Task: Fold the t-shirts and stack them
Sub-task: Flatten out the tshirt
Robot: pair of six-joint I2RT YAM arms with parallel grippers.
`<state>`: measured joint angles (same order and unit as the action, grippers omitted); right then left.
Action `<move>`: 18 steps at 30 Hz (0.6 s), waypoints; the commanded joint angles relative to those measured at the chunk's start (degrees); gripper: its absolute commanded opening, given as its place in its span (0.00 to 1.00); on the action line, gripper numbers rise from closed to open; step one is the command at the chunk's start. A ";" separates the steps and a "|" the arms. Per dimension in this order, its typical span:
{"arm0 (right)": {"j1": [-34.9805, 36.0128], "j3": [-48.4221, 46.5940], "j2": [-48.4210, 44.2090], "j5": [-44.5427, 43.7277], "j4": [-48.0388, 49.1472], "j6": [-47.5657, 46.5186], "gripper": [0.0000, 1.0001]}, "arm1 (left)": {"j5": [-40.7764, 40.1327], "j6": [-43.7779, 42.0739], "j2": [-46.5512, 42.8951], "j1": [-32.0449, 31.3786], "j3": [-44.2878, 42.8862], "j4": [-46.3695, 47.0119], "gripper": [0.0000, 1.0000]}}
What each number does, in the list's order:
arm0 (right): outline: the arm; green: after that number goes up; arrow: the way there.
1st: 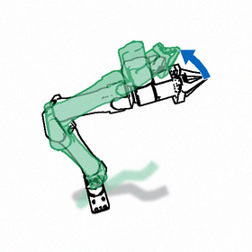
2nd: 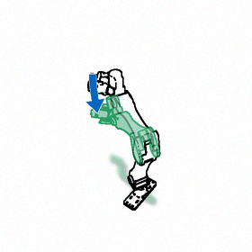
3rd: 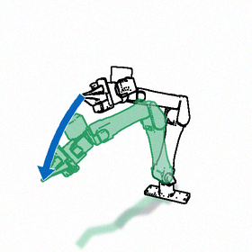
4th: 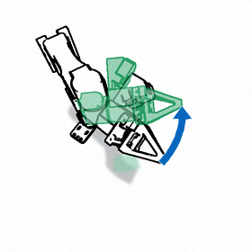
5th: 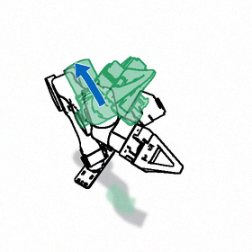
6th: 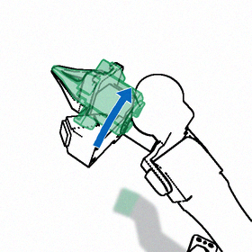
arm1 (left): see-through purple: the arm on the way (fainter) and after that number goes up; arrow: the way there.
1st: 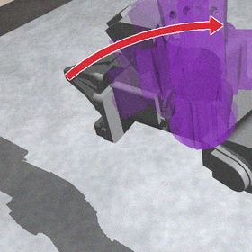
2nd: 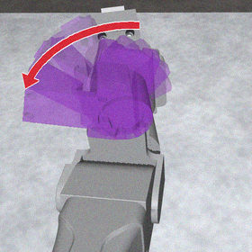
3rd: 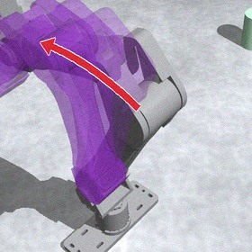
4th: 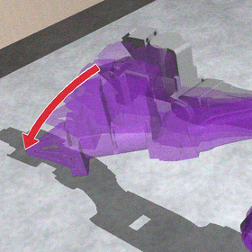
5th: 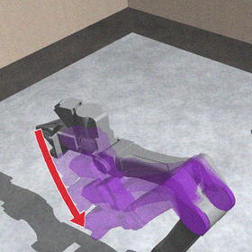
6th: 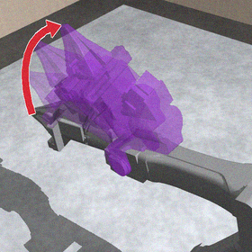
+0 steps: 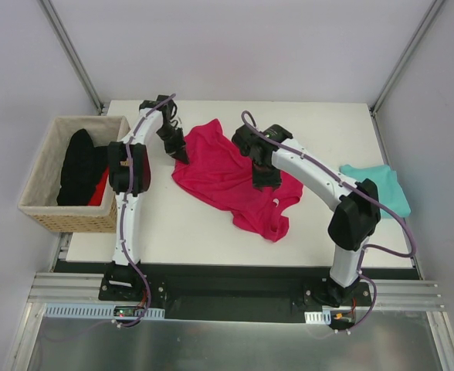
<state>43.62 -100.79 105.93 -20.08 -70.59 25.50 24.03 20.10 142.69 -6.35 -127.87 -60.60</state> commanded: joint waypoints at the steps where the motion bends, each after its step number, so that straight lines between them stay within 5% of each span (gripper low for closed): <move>1: 0.51 -2.13 0.42 0.04 -2.80 0.61 0.37 | 2.60 -1.73 -1.19 0.72 -2.47 -2.51 0.12; 18: 0.51 -1.95 0.68 0.04 -1.49 0.78 0.37 | 3.21 0.47 -9.89 0.81 -5.46 0.48 0.14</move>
<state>43.81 -100.84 106.85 -20.08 -70.76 25.50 25.63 20.12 138.50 -5.91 -130.80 -59.83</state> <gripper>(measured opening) 0.369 0.141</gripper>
